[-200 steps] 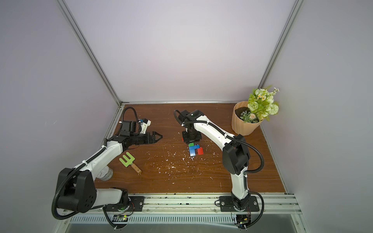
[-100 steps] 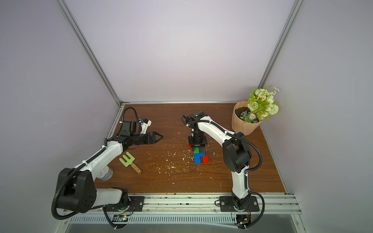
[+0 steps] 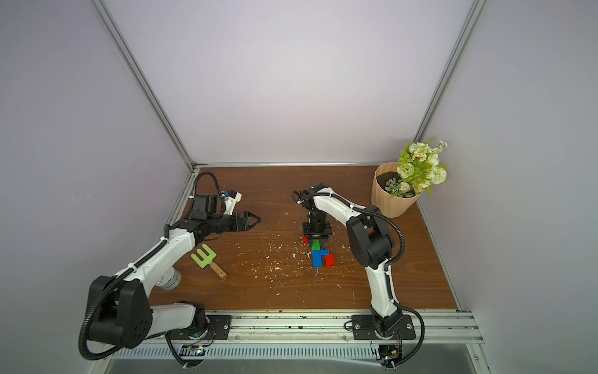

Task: Assemble a giraffe with lego
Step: Adjust the lego brick at the center of the board.

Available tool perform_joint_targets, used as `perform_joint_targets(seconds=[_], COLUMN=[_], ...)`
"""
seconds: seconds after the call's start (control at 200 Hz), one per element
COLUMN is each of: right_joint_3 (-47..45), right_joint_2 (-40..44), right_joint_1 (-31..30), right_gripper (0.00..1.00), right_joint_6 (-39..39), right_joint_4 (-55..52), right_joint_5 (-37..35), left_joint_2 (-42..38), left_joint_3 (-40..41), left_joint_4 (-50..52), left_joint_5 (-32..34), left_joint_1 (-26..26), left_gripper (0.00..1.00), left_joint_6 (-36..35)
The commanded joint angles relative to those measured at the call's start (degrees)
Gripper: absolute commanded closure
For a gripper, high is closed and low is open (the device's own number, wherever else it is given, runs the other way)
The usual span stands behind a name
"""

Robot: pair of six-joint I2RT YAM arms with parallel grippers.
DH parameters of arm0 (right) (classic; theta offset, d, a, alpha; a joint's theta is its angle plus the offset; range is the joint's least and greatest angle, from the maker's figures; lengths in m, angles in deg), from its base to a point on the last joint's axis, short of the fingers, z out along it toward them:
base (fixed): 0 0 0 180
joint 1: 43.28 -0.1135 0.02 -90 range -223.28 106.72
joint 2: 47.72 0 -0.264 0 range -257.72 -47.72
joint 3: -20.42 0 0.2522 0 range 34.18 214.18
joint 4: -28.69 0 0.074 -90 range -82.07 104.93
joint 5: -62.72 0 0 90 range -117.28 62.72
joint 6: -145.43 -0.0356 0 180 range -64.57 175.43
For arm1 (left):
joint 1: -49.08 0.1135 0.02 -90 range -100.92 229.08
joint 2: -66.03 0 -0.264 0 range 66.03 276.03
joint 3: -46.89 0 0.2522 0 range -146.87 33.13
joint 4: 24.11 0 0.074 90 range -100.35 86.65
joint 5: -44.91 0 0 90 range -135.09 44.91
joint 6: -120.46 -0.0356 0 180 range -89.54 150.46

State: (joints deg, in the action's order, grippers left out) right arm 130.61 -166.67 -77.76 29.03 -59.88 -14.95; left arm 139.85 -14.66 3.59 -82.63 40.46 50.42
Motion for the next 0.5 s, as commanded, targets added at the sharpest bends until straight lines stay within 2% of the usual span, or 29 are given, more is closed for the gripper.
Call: perform_joint_targets(seconds=[0.0, 0.495], right_joint_3=[0.74, 0.79], right_joint_2=[0.51, -3.29], right_joint_1=[0.6, 3.23], right_gripper=[0.8, 0.79], right_joint_6=[0.28, 2.39], right_joint_4=[-2.36, -2.45], right_joint_5=[0.49, 0.64], left_joint_2=[-1.22, -1.33], left_joint_3=[0.62, 0.84], left_joint_4=[-0.55, -0.84], left_joint_5=[-1.63, -1.98], left_joint_1=[-0.52, -0.58], left_gripper=[0.01, 0.0], left_joint_6=[1.03, 1.13])
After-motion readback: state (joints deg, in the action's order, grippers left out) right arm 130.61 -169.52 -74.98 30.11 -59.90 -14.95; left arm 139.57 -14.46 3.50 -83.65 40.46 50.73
